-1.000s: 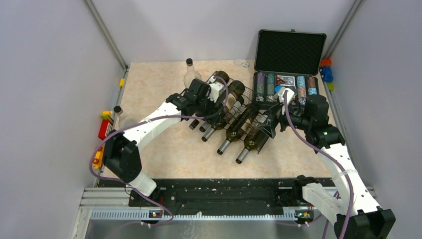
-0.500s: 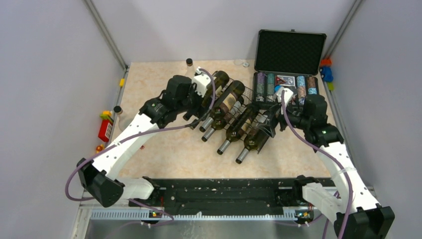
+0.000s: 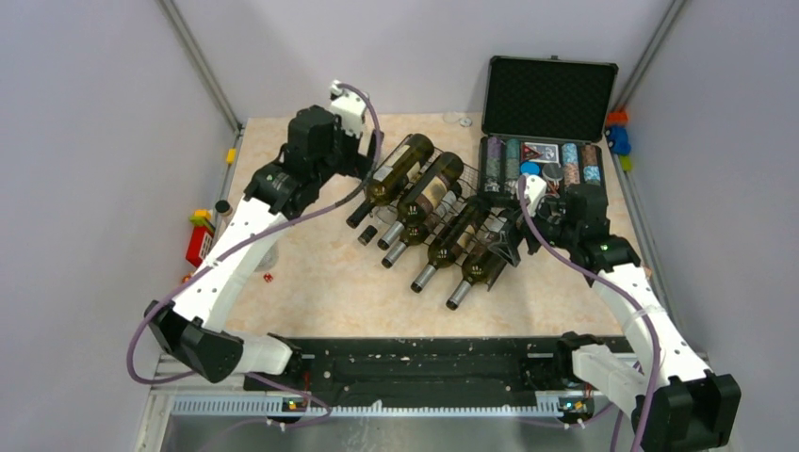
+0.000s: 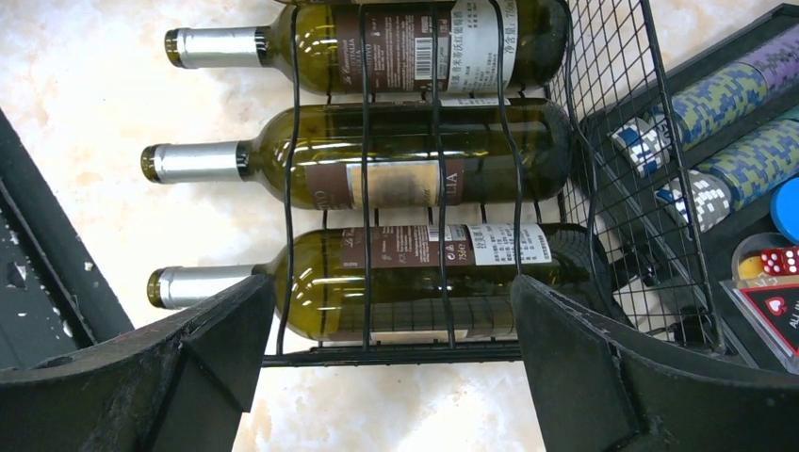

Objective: Put the wine bottle on the wine rack
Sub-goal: Pick up the wine bottle from the center of the board.

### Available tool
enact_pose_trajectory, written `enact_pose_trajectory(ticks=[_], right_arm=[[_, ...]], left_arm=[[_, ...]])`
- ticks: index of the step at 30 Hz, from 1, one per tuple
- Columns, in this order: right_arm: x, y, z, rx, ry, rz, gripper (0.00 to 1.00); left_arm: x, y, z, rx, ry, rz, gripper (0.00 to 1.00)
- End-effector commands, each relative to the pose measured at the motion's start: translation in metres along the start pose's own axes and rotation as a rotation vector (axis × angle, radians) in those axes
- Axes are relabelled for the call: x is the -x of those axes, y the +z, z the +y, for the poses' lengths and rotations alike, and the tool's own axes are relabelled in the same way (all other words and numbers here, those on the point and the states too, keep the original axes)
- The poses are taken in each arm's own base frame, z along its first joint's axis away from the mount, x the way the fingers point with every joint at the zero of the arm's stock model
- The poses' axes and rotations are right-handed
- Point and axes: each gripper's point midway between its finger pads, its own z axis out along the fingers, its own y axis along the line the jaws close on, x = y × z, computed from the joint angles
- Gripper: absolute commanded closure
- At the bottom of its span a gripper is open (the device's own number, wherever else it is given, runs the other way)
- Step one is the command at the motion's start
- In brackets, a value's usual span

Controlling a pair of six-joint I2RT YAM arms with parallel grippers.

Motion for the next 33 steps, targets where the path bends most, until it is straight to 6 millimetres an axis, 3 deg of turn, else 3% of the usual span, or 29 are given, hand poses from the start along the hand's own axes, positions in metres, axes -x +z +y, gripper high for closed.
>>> enact_pose_trajectory(ticks=[1,9,13,18,22,24,33], right_arm=[[0.011,-0.003,-0.013,-0.046,-0.047,-0.024,0.01],[0.009,-0.004,-0.012,-0.054,-0.05,-0.024,0.01],[0.008,-0.005,-0.012,-0.056,-0.052,-0.021,0.01],[0.007,-0.006,-0.011,-0.057,-0.062,-0.02,0.01],[0.007,-0.006,-0.009,-0.049,-0.065,-0.022,0.01],[0.006,-0.006,-0.008,-0.046,-0.065,-0.021,0.01],[0.002,-0.004,-0.006,-0.026,-0.058,-0.005,0.01]], left_arm=[[0.046,0.014,0.036,0.103,-0.126,-0.127,0.01],[0.063,0.076,0.06,0.154,-0.157,-0.152,0.03],[0.051,0.116,0.065,0.184,-0.158,-0.112,0.04],[0.029,0.153,0.077,0.241,-0.155,-0.07,0.04],[0.007,0.173,0.079,0.243,-0.16,-0.027,0.07],[-0.002,0.18,0.078,0.228,-0.188,-0.018,0.14],[-0.013,0.2,0.079,0.154,-0.213,-0.04,0.33]])
